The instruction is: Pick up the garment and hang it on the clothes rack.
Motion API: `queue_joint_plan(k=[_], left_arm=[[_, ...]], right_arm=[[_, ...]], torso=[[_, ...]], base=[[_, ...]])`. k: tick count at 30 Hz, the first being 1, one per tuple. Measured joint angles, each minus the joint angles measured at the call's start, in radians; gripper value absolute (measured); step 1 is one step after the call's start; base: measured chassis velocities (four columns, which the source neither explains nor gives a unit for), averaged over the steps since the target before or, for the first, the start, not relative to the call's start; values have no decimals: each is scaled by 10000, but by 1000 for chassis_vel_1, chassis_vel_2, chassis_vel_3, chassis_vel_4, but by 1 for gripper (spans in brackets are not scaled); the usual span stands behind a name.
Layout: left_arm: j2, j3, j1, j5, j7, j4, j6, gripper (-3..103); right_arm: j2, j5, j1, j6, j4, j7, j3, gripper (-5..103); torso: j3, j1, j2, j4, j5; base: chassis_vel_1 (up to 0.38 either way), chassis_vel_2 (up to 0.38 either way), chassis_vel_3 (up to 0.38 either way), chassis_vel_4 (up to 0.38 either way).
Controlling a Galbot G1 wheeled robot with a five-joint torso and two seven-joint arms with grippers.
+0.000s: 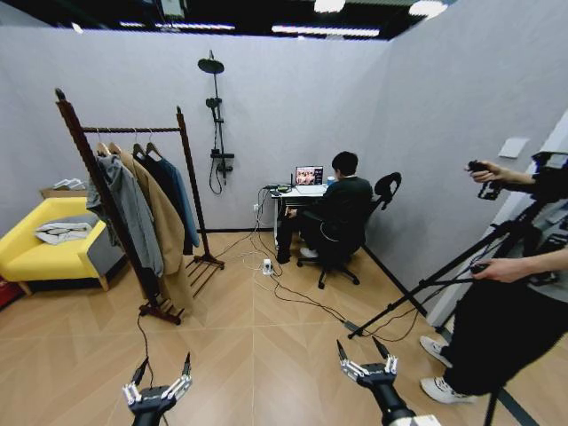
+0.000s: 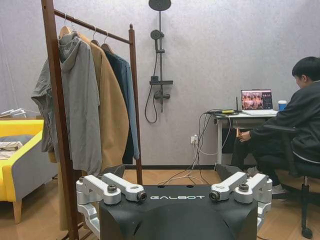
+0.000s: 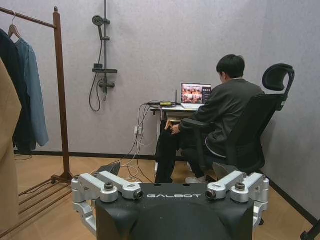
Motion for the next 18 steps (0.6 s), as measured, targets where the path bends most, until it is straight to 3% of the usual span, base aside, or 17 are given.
queue_joint_plan(k=[18], left_arm=[[0, 0, 0, 0, 0, 0, 0, 100]], right_arm=[[-5, 13, 9, -8, 0, 11, 4, 100]], torso=[[0, 0, 0, 0, 0]], base=[[0, 0, 0, 0]])
